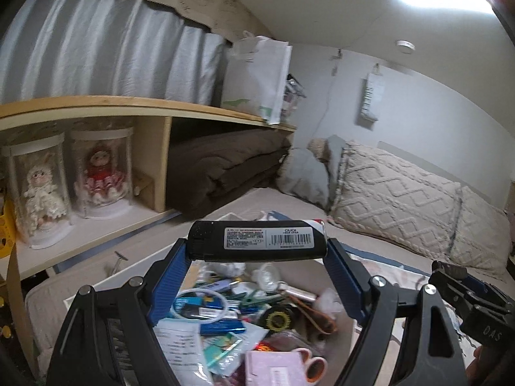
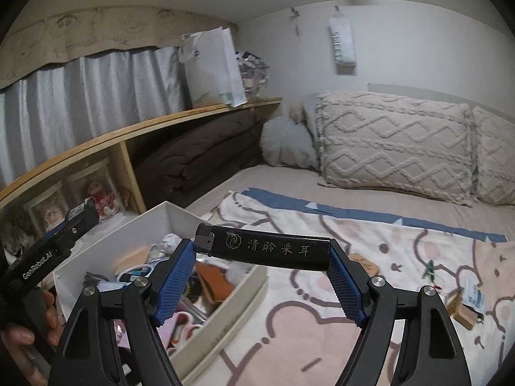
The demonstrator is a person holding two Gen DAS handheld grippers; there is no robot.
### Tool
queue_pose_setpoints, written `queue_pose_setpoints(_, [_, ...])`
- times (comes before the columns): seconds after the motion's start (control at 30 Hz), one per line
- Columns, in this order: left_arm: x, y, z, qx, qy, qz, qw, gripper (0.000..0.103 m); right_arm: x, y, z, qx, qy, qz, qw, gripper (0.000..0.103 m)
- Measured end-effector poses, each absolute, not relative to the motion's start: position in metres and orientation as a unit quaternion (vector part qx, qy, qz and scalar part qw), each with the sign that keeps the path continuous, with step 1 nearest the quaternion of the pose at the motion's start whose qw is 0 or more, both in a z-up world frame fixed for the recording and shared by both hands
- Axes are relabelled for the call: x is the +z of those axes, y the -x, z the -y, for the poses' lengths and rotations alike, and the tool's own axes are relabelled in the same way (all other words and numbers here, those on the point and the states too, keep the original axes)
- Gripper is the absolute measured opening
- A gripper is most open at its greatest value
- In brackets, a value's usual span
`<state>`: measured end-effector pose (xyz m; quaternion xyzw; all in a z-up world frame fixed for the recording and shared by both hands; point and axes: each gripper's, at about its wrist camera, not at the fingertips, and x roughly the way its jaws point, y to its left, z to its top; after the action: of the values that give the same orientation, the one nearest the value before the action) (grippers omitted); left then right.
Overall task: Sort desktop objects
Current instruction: 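Carry both lighters over the white box with both tools, then open the right tool and drop the black lighter into the white box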
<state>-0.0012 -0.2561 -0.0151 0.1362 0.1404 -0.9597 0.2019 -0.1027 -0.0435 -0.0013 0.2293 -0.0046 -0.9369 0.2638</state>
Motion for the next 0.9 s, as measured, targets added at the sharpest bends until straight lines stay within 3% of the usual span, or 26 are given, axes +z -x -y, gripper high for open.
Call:
queue_pose_setpoints(0.57, [-0.037,0.008,0.301,-0.932,-0.169,-0.150,0.285,0.083,-0.014,0.131,0.124,-0.904,-0.302,-0.028,0.302,0.081])
queue_pose_setpoints(0.9, [-0.045,0.011,0.313,-0.926,-0.181,-0.176,0.280,0.083,-0.040,0.169,0.150,-0.874,-0.380,0.009,0.303,0.081])
